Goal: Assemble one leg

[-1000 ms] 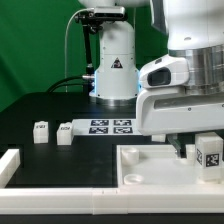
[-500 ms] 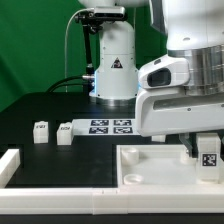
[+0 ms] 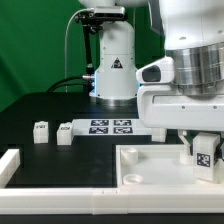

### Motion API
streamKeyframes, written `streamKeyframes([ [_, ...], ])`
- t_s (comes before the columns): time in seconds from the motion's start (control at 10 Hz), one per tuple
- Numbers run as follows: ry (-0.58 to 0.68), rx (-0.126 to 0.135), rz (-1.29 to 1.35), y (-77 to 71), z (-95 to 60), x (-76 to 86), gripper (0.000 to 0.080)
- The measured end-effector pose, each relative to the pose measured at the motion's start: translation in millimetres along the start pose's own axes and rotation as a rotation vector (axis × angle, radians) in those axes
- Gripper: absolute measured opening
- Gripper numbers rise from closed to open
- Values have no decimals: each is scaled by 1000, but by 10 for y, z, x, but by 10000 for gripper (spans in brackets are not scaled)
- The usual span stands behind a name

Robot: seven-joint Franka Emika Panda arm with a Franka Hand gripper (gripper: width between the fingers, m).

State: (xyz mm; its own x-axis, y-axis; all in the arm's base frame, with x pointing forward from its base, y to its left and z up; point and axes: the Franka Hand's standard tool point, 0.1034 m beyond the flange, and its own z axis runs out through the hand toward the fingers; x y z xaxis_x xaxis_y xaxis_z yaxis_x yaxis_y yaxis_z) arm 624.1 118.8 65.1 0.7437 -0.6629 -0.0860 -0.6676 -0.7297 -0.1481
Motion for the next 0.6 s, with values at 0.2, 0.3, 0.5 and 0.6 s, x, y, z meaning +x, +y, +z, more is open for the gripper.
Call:
streamKeyframes([
  [0.2,-1,1,326,-4,2,-3,290],
  [0.3,-3,3,447,-5,-1,2,290],
  [0.5,-7,6,622,-8,-1,2,290],
  [0.6,-7,6,592,-6,0,2,290],
])
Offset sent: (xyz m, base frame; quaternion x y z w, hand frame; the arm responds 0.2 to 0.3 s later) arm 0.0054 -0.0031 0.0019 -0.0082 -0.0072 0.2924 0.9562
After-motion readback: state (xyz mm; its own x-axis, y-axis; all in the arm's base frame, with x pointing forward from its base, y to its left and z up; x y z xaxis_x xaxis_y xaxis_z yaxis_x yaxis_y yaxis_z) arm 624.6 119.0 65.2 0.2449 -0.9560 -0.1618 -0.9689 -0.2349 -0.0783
